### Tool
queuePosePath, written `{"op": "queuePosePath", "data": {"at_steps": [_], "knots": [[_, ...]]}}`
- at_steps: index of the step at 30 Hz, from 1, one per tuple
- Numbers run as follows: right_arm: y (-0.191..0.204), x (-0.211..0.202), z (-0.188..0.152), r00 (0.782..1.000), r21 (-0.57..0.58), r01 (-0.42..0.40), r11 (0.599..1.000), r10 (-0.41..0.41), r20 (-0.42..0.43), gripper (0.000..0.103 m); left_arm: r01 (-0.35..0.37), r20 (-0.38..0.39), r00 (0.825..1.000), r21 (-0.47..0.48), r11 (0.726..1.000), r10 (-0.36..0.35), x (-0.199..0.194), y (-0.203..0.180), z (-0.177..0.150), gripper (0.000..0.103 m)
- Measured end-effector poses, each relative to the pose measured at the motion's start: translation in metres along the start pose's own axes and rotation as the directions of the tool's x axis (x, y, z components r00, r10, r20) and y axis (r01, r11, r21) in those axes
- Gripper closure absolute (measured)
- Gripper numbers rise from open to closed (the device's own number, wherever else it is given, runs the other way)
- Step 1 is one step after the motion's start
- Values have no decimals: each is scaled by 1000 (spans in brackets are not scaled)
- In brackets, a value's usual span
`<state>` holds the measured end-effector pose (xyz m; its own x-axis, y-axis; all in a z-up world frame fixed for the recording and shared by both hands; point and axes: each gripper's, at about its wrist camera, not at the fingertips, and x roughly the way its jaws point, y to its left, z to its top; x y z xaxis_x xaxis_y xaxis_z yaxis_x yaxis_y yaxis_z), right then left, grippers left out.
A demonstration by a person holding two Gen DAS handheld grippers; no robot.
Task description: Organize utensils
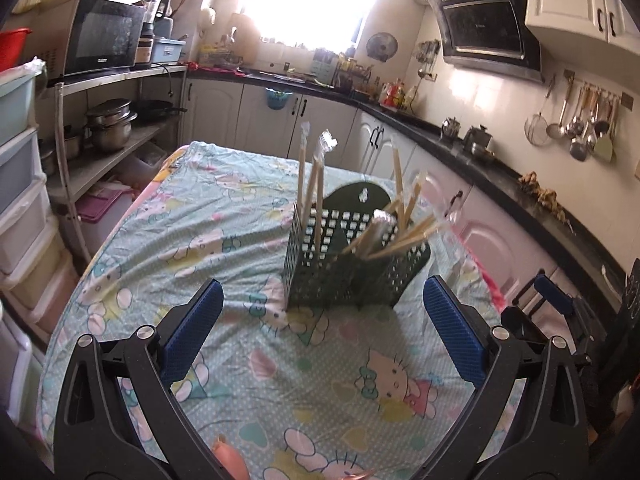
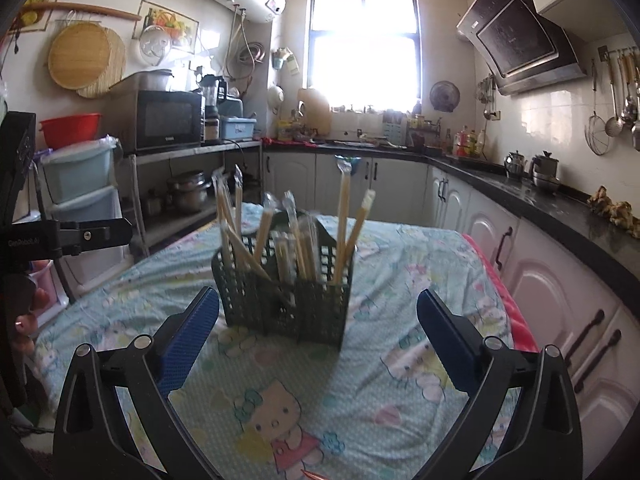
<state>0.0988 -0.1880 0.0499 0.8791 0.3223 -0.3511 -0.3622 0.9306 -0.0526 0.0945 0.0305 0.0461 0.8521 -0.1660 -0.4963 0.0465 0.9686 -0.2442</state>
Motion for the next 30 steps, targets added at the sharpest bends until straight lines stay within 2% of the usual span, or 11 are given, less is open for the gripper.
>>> {"op": "queuePosePath", "data": {"at_steps": [6,10,15,23,30], "knots": [[0,-2,-20,1000,8,16,1000,-16,-18,7,-25,11,1000,20,1000,24,2,-3,-21,11],[0,-4,-32,1000,18,26,999,-26,0,7,-38,39,999,17,999,37,0,-3,-31,11],[0,-8,-39,998,19,38,999,-38,42,6,-40,74,997,29,999,38,-2,-7,-44,11],[3,-24,-48,983,18,67,998,-70,168,6,-30,129,991,61,998,22,-5,-19,-60,11],[2,-25,-56,976,49,78,996,-86,202,6,-41,155,987,59,997,31,-3,-23,-71,11]]}}
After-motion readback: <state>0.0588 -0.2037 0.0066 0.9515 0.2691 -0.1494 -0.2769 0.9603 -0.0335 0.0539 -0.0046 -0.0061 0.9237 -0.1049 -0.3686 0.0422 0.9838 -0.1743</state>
